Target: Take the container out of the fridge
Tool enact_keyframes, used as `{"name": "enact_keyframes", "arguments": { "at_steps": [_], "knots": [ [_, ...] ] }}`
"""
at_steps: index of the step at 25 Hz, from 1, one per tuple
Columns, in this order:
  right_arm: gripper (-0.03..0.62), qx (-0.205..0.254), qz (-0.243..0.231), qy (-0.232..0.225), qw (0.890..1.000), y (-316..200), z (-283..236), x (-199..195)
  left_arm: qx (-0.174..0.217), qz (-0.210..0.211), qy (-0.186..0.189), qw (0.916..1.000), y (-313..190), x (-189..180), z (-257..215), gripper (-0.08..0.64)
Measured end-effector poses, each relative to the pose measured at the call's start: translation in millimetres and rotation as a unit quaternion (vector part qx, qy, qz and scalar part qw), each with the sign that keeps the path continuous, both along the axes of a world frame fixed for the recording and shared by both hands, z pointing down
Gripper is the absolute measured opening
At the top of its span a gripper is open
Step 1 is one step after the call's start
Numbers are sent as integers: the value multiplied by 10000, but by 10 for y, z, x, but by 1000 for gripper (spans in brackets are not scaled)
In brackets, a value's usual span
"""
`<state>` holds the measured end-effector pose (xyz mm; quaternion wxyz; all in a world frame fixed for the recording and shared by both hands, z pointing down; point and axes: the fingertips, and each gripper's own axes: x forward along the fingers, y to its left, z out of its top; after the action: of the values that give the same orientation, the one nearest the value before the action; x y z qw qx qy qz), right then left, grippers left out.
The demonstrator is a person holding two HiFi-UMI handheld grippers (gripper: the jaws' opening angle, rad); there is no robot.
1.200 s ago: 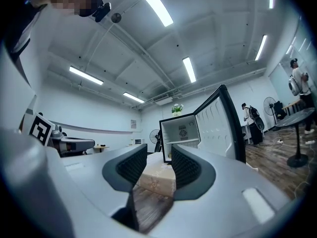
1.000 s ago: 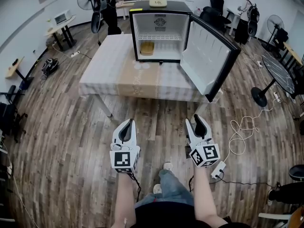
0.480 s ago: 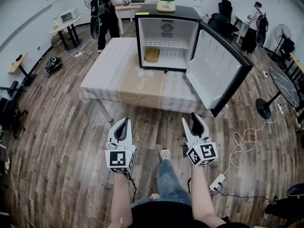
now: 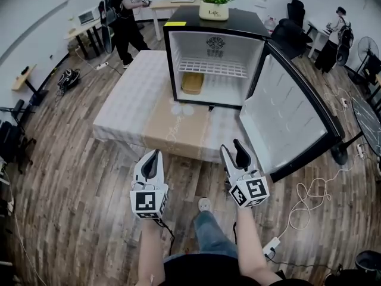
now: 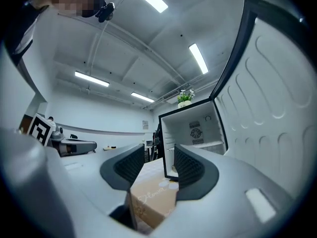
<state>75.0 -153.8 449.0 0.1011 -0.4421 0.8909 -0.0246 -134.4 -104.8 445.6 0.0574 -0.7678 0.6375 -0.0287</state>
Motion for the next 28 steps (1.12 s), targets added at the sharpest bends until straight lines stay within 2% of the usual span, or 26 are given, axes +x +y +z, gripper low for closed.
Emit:
{"name": "enact_keyframes", "arguments": {
  "at_steps": [12,19,28],
  "knots": [
    [181,-231,-610,82,9978,-2003,-18,-352,-116,-415,47,9991,-1917,-127,-110,6],
    [181,-373,-999,198,9941,-2532,101,-693,-118,-595,97,9981,-2433,-243,-74,6],
    [181,-671,-1247,1103,9838,-2987,445,-1226,-192,-606,90,9979,-2829,-517,-70,6]
  ]
}}
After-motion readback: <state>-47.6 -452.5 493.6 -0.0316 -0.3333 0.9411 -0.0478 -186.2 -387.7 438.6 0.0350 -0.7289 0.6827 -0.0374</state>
